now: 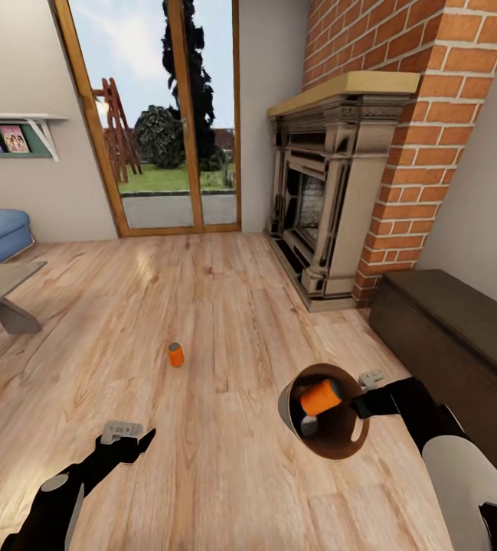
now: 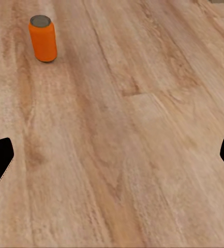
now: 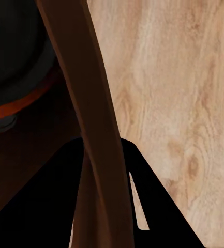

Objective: Put the three can of soda from the living room inside the tash can in the kitchen.

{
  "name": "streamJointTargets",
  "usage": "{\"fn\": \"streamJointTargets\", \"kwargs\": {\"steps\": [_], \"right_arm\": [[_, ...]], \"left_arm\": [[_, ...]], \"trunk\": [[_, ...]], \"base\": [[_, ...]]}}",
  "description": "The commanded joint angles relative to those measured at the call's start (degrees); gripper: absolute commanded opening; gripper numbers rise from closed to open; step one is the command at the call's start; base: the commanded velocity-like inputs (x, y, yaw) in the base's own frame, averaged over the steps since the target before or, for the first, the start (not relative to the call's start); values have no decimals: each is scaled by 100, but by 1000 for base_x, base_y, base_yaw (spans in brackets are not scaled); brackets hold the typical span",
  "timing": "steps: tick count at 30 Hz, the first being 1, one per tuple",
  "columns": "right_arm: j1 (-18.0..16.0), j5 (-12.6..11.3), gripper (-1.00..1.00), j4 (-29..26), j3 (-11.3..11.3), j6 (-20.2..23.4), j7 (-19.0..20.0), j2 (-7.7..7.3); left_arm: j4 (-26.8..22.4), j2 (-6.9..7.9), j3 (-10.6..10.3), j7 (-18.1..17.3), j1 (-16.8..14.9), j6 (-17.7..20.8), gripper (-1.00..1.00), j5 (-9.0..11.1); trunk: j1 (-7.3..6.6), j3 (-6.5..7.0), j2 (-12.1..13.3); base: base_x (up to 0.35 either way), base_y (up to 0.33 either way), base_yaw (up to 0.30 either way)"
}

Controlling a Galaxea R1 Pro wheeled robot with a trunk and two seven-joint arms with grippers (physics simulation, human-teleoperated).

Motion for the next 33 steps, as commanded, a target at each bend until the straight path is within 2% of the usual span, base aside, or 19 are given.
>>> {"fn": "streamJointTargets", "kwargs": {"steps": [1,33], "right_arm": [[-2,-81,-100,-4,-7,20,-1,2],[16,-80,-100,1,17,20,-3,23]], "left_arm": [[3,0,0,3,0,-1,100,-1],[212,0,-1,12,-1,-116,100,2]], "trunk": [[-1,1,0],[-1,1,0]], "base": [[323,0,0],[324,0,0]]}}
